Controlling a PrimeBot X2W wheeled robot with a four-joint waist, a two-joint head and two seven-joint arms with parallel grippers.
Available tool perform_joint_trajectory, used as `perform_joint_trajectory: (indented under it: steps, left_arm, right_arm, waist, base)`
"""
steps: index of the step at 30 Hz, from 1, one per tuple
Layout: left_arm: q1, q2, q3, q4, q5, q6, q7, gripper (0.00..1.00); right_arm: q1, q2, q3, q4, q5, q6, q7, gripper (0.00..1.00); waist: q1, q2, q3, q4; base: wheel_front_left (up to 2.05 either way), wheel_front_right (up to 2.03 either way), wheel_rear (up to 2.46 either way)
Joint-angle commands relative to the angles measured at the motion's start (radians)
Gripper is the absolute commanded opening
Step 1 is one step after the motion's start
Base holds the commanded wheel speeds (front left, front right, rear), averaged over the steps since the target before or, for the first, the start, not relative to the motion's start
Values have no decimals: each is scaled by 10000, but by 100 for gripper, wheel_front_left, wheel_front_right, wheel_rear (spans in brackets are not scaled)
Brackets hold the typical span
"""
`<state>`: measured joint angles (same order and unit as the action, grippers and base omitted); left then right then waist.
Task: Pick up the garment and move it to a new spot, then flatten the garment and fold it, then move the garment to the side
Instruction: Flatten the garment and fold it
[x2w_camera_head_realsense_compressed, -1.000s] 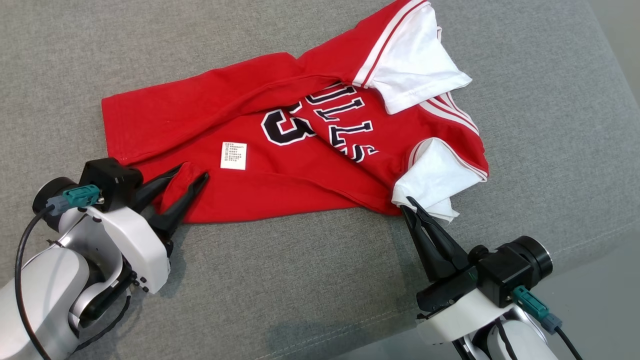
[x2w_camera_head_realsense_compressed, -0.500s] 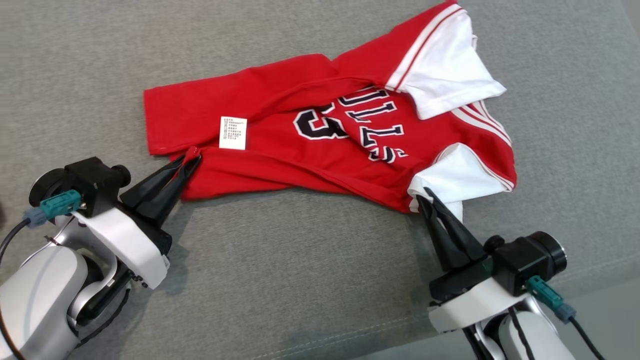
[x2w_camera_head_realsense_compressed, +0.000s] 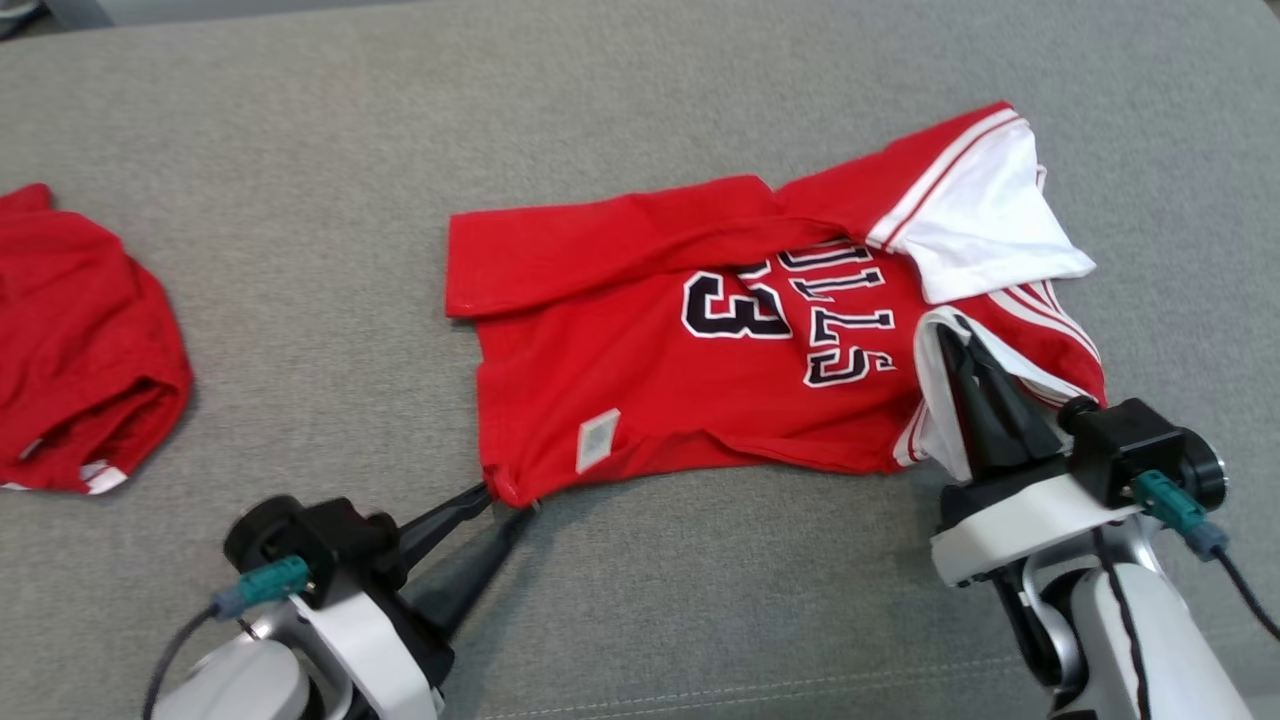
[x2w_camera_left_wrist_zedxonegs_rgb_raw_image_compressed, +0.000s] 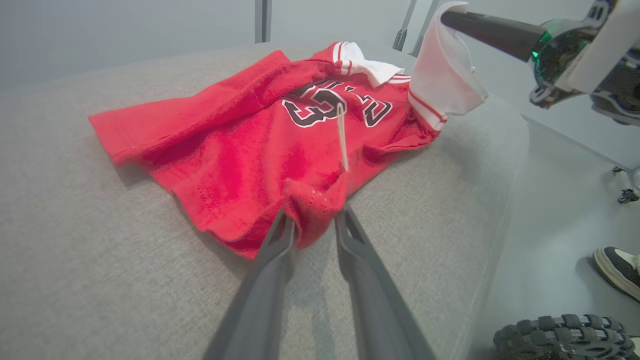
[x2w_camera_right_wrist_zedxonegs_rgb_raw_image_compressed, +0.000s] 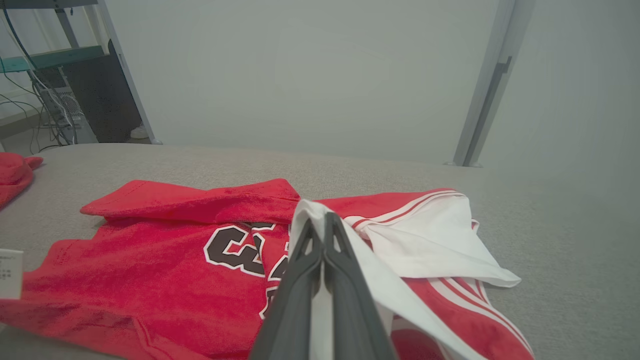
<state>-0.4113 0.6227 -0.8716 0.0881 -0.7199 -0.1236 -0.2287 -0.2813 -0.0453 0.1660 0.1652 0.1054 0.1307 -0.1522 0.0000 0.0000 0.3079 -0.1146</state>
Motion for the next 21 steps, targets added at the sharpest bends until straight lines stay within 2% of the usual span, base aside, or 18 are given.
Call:
perform_joint_trajectory:
  steps: [1, 8, 14, 18, 21]
  left_arm:
    - [-32, 92, 151, 240, 64, -64, -136, 100]
    - [370, -469, -335, 1426, 65, -68, -282, 100]
    - [382, -637, -435, 1722, 280, -69, -319, 100]
    - [141, -635, -416, 1682, 1138, -63, -327, 100]
    - [-56, -656, -134, 1414, 2215, 132, -328, 100]
  right_arm:
    - [-59, -49, -73, -201, -99, 0, 135, 0]
    - [467, -49, -1117, -607, -315, 0, 659, 0]
    - [887, -49, -1342, -915, -363, 0, 925, 0]
    - [936, -49, -1160, -911, -260, 0, 961, 0]
    - [900, -49, -961, -898, -174, 0, 934, 0]
  waist:
    - [0, 0, -538, 433]
    - [0, 0, -1103, 778]
    - [0, 0, -1215, 907]
    - [0, 0, -1187, 870]
    - [0, 0, -1103, 770]
  base:
    - [0, 0, 0]
    - [0, 0, 0]
    - [0, 0, 0]
    - [0, 0, 0]
    - [0, 0, 0]
